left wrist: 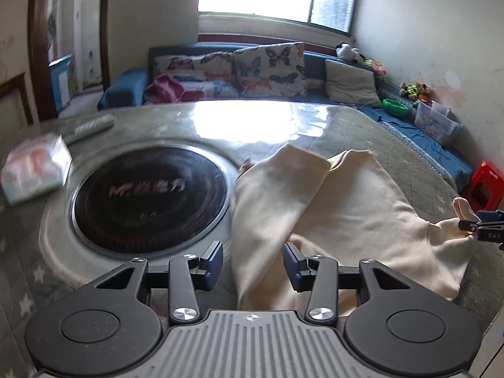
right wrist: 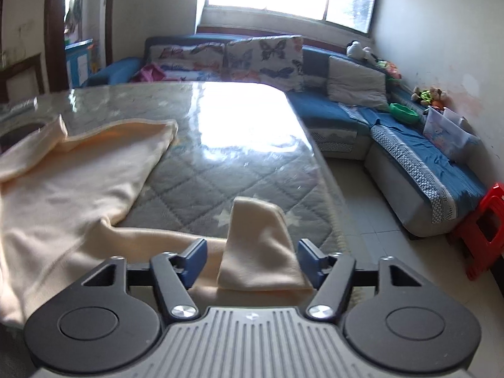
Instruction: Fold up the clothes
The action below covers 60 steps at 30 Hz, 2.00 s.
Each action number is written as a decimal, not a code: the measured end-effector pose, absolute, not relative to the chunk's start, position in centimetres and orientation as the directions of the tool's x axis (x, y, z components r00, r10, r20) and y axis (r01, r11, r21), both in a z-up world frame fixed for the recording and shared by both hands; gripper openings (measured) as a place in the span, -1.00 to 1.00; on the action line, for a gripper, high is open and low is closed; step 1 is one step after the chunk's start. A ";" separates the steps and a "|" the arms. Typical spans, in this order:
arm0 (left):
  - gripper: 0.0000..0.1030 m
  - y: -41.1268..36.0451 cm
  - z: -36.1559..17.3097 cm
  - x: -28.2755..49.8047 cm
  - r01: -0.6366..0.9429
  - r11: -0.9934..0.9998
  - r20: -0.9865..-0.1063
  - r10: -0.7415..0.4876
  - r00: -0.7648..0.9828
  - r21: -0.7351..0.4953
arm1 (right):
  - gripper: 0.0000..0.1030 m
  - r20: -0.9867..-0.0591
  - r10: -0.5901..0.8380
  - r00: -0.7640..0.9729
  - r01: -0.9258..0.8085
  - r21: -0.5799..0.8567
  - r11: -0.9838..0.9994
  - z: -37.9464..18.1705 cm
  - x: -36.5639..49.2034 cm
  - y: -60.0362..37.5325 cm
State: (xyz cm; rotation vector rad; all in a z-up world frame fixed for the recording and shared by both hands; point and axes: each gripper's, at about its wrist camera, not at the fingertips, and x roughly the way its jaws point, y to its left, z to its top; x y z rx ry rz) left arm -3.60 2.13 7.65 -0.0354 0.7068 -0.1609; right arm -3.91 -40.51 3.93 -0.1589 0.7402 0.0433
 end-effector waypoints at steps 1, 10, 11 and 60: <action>0.06 1.8 7.7 -3.2 0.144 0.986 -0.641 -0.165 0.749 -0.086 | 0.41 -0.679 -0.026 0.734 -0.096 -0.141 0.985 3.7 -3.8 -40.5; 0.08 -3.5 5.8 2.0 0.248 0.969 -0.631 -0.187 0.753 0.009 | 0.58 -0.655 -0.162 0.738 -0.005 -0.245 0.970 3.7 -3.2 -43.0; 0.08 -4.2 5.4 2.6 0.258 0.966 -0.628 -0.180 0.757 0.033 | 0.58 -0.644 -0.186 0.742 0.013 -0.263 0.965 3.9 -3.0 -43.2; -0.92 9.9 6.6 -7.0 -0.116 0.986 -0.613 0.021 0.790 -0.117 | 1.00 -0.685 0.072 0.725 -0.149 -0.053 0.987 2.0 -3.7 -39.2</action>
